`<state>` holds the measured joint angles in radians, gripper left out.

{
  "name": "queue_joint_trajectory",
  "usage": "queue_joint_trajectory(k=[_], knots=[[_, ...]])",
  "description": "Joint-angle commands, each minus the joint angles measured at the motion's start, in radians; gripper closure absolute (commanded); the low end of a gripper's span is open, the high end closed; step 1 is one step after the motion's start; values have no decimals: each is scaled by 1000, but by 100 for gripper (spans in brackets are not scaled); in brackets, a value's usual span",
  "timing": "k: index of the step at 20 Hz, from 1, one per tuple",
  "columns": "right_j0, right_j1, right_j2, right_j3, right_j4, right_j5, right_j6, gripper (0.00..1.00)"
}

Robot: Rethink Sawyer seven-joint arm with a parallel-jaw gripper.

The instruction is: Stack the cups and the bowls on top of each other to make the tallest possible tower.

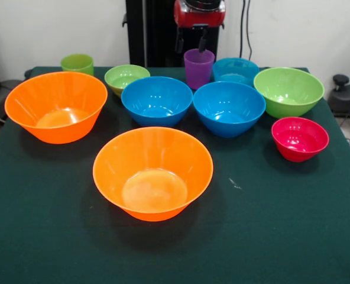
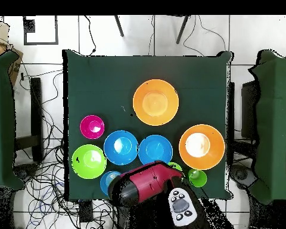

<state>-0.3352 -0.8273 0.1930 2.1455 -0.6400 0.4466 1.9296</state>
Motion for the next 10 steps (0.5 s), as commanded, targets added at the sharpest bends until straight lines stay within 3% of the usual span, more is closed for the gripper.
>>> queue_joint_trajectory(k=[1,10], knots=[[22,-17,16,72,-38,-57,46,0],[31,-2,-13,78,-72,-90,60,0]])
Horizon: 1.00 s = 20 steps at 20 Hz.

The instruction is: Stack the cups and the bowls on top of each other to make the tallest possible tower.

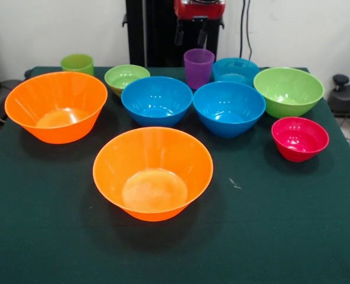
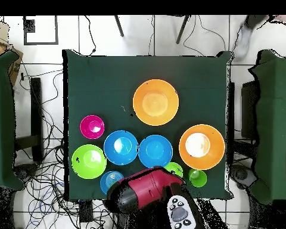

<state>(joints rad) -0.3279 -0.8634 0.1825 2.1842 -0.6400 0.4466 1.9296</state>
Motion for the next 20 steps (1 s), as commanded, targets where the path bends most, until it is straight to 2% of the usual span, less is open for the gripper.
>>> queue_joint_trajectory(k=[1,7,12,20], knots=[[24,43,-8,35,-78,-97,63,0],[54,121,-73,11,-147,-181,96,0],[68,152,-102,-1,-163,-217,99,0],[124,269,-180,-76,-182,-309,121,0]])
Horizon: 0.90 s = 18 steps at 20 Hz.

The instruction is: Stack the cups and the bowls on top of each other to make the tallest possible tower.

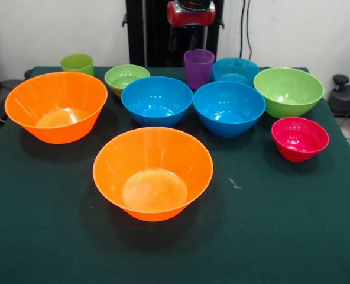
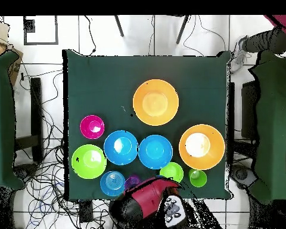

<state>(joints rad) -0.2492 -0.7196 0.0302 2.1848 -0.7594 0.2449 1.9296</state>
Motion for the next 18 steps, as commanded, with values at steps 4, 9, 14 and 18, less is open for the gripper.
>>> queue_joint_trajectory(k=[4,9,14,18], knots=[[61,167,-53,-103,-55,-136,119,0],[84,220,-90,-139,-47,-178,116,0],[78,202,-88,-123,-32,-175,95,0],[88,203,-96,-124,-24,-180,93,0]])
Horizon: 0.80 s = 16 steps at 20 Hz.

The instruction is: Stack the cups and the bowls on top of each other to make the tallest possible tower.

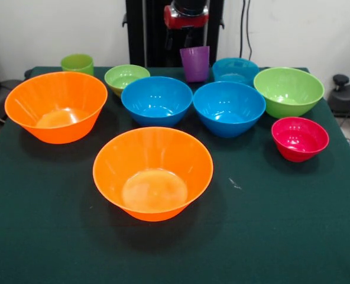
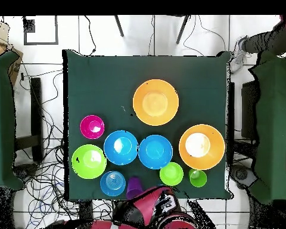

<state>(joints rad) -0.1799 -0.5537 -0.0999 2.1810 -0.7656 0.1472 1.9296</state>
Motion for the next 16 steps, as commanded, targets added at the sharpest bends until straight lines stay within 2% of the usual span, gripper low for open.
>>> queue_joint_trajectory(k=[1,8,10,13,16], knots=[[18,34,35,-119,-14,-81,92,0],[26,-9,41,-102,12,-67,91,0],[25,-51,51,-89,16,-73,90,0],[1,-119,94,-69,53,-27,81,0],[-22,-143,123,-59,68,0,65,0]])
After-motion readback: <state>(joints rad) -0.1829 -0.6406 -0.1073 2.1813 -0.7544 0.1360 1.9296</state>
